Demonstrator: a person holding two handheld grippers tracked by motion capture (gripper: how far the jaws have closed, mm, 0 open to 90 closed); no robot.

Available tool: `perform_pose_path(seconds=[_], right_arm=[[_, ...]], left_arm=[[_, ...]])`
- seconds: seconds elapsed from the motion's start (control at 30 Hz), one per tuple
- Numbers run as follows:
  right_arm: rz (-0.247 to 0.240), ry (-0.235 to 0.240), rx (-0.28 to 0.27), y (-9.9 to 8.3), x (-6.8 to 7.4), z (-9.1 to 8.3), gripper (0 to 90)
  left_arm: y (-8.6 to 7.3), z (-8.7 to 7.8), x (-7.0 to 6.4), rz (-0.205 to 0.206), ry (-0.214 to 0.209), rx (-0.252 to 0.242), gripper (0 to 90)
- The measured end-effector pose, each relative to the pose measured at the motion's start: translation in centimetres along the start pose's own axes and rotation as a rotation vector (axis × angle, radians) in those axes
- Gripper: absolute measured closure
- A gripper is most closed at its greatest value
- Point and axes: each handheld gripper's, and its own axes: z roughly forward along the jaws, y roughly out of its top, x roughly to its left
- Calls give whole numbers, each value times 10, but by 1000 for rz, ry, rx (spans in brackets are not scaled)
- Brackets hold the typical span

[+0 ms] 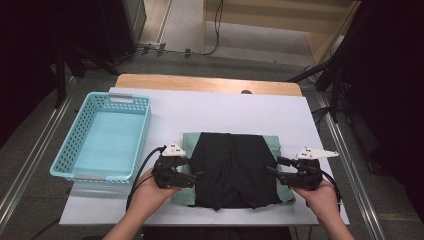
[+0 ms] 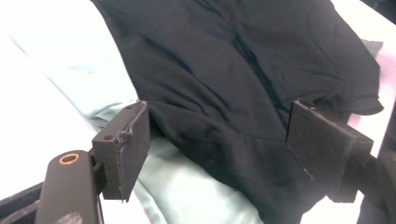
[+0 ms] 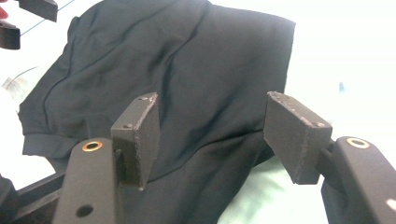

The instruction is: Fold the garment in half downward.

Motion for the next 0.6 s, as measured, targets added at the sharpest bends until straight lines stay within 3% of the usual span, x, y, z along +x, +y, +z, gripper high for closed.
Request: perform_pose_path(seconds=[0.27, 0.4, 0.47, 0.6], right_arm=[[19, -25, -6, 5, -8, 4, 345], [28, -34, -5, 6, -12, 6, 344], [34, -42, -3, 7, -14, 7, 344], [34, -50, -7, 9, -18, 10, 344]], left_arm=[[7, 5, 9, -14, 23, -11, 236], [11, 6, 13, -78, -16, -29, 239], [12, 7, 12, -56, 7, -20, 251], [14, 9, 14, -49, 28, -16, 251]])
